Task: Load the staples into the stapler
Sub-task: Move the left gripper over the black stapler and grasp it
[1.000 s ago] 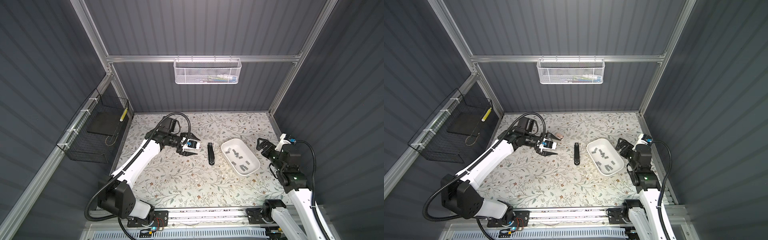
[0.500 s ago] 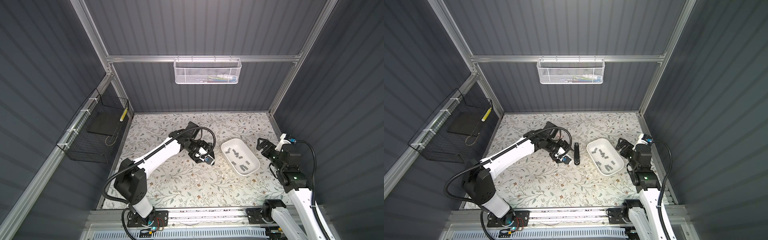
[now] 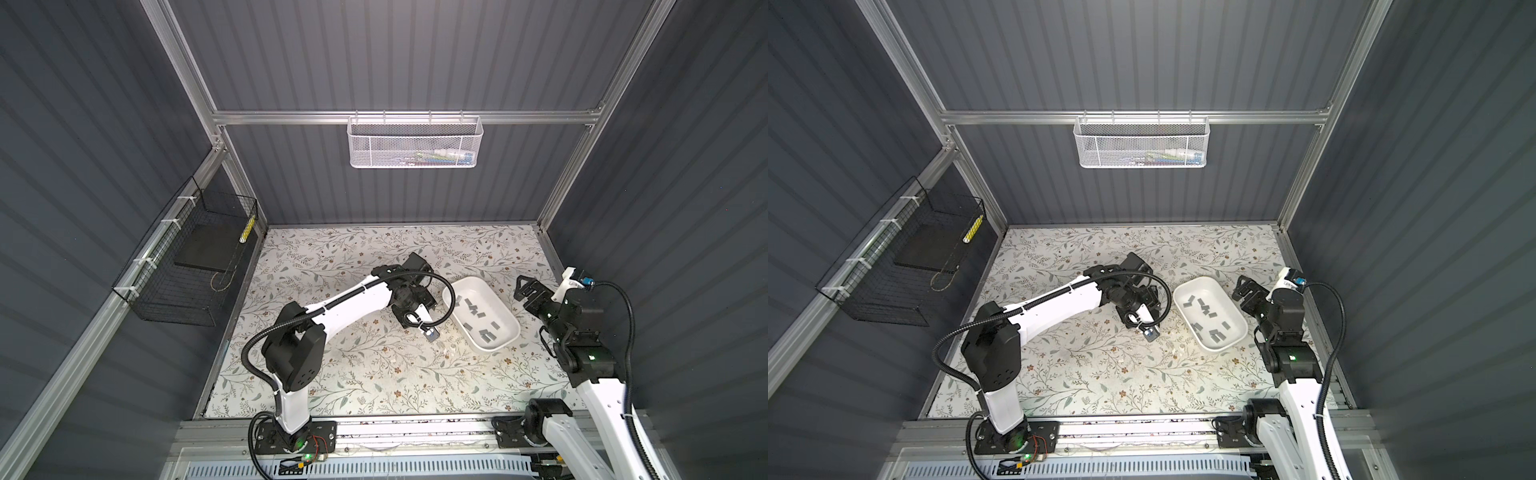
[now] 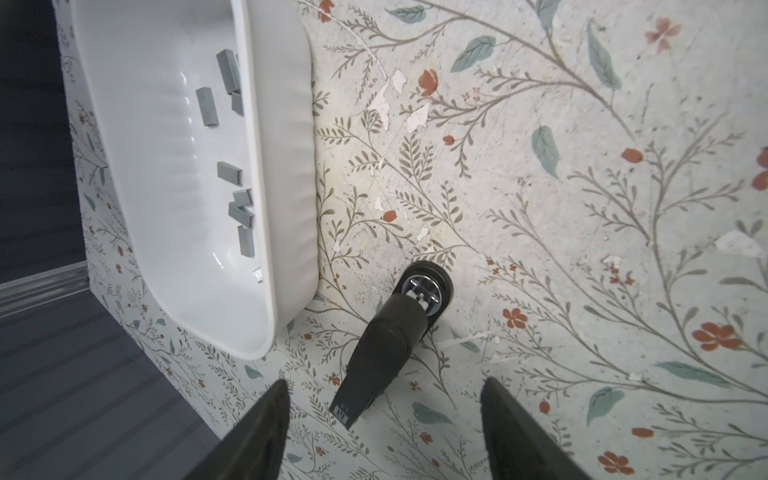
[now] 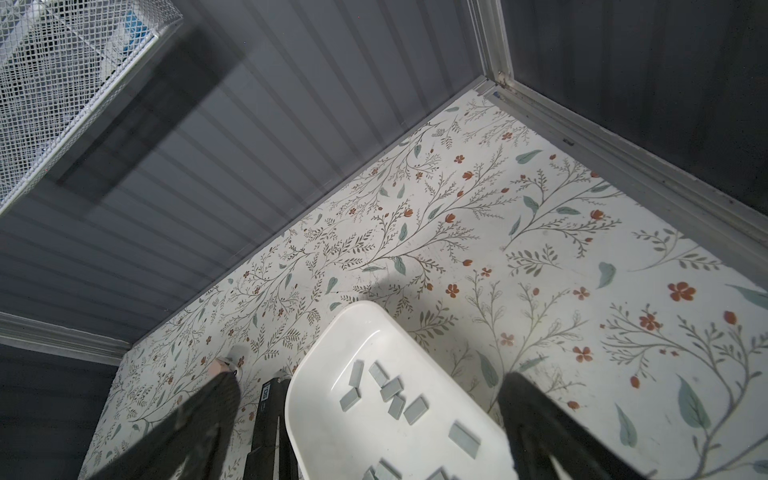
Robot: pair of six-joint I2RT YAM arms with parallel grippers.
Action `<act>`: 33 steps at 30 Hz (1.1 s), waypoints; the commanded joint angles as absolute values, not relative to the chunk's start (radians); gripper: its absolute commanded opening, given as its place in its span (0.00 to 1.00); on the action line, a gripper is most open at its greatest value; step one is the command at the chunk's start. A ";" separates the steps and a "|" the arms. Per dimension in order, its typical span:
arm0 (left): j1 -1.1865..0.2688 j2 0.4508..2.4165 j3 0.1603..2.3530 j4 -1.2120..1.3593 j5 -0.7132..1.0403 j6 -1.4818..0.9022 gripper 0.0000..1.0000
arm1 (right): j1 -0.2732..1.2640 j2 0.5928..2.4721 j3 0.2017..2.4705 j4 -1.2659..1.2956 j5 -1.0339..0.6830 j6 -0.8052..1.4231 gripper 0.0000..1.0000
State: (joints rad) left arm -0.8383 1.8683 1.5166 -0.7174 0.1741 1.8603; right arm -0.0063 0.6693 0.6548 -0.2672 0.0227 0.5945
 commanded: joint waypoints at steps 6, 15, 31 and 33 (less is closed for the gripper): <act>-0.859 2.000 1.629 -0.771 0.004 1.944 0.73 | -0.003 0.658 0.685 -0.292 0.031 0.588 0.99; -0.861 2.094 1.704 -0.820 -0.067 1.993 0.61 | -0.003 0.660 0.683 -0.289 0.034 0.589 0.99; -0.877 2.144 1.720 -0.829 -0.109 2.010 0.52 | -0.003 0.669 0.682 -0.291 0.039 0.588 0.99; -0.879 2.153 1.731 -0.839 -0.116 2.009 0.49 | -0.003 0.669 0.682 -0.291 0.039 0.589 0.99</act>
State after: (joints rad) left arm -0.8719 2.1170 1.6989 -0.7727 -0.0929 1.9900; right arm -0.0063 0.6712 0.6548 -0.2718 0.0280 0.5945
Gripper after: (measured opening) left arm 0.503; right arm 0.991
